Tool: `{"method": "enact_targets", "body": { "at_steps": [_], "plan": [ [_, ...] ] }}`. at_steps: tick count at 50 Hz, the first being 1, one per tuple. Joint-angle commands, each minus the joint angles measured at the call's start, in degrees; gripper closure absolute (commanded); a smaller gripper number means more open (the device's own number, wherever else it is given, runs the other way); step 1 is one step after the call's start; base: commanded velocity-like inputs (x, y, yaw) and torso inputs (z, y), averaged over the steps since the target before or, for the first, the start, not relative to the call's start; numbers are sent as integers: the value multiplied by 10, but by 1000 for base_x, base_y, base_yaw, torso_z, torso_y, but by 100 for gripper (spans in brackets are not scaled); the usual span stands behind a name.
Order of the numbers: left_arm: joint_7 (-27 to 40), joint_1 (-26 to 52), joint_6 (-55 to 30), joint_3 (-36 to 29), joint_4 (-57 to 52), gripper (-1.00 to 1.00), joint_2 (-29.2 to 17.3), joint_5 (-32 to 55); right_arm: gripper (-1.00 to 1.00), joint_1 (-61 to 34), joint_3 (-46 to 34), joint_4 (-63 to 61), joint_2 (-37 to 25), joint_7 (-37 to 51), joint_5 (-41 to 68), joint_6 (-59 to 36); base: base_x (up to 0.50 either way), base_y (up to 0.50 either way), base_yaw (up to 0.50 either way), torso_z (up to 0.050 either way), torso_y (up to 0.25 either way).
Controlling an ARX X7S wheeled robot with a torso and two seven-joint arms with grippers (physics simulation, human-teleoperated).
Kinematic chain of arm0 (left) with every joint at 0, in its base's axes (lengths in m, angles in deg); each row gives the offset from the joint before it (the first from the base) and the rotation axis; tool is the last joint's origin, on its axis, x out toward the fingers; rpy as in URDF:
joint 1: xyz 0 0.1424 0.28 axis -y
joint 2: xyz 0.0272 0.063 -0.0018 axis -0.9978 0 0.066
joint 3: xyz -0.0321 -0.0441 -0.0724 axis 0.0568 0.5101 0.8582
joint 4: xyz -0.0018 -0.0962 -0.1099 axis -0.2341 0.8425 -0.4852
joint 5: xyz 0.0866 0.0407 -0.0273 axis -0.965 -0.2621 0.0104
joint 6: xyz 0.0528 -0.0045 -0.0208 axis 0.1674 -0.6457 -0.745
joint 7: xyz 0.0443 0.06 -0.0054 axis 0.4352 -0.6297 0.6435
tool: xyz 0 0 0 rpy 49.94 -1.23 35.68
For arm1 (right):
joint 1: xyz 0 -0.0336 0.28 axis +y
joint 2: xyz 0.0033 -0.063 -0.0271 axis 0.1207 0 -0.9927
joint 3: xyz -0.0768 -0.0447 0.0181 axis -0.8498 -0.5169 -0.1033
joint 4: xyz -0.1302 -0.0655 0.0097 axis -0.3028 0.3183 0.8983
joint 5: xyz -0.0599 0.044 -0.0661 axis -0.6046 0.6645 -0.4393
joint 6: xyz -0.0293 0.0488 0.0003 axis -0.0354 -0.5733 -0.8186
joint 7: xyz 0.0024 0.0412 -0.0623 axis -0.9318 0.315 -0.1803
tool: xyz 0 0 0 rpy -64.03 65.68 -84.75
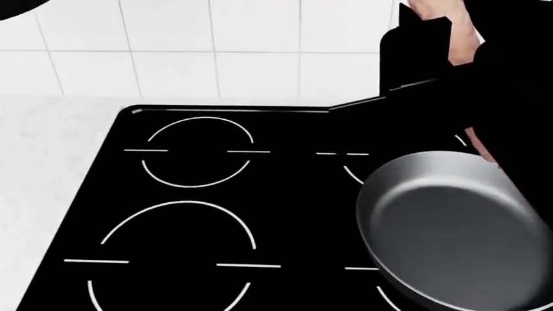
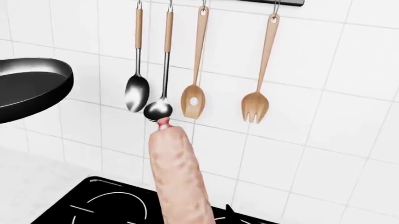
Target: Place both pans onto different burners. Then place the broccoli and the sausage on different pans.
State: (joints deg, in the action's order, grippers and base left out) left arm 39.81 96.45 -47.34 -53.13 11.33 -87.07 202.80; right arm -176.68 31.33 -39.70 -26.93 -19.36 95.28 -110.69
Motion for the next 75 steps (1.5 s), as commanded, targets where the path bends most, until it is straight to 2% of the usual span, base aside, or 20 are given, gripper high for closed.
{"method": "enact_targets", "body": {
  "at_steps": [1,8,15,26,34,39,60,75],
  "plan": [
    [2,21,-33,-1,-5,100,3,-3,100,-11,8,9,16,-26,-16,-26,0,0,0,0,0],
    [42,65,-75,-27,-10,100,-19,93,100,-27,-2,40,26,-40,-34,-48,0,0,0,0,1],
    [69,55,-40,-32,-68,100,-73,192,100,-50,-11,72,32,-53,-50,-72,0,0,0,0,0],
    [35,-28,7,-17,-187,100,-157,217,100,-59,-17,108,39,-75,-80,-86,0,0,0,1,1],
    [9,-68,19,-19,-257,100,-185,227,100,-50,-20,116,41,-92,-102,-87,0,0,0,0,1],
    [13,-69,17,-20,-277,100,-183,228,100,-38,-17,112,34,-97,-106,-79,0,0,0,0,0],
    [-25,-125,42,-19,-315,100,-103,108,100,-20,-13,98,19,-101,-104,-70,0,0,0,0,1],
    [-51,-177,68,-9,-384,100,-120,76,100,-14,-14,95,21,-103,-108,-67,0,0,0,0,1]
  ]
}}
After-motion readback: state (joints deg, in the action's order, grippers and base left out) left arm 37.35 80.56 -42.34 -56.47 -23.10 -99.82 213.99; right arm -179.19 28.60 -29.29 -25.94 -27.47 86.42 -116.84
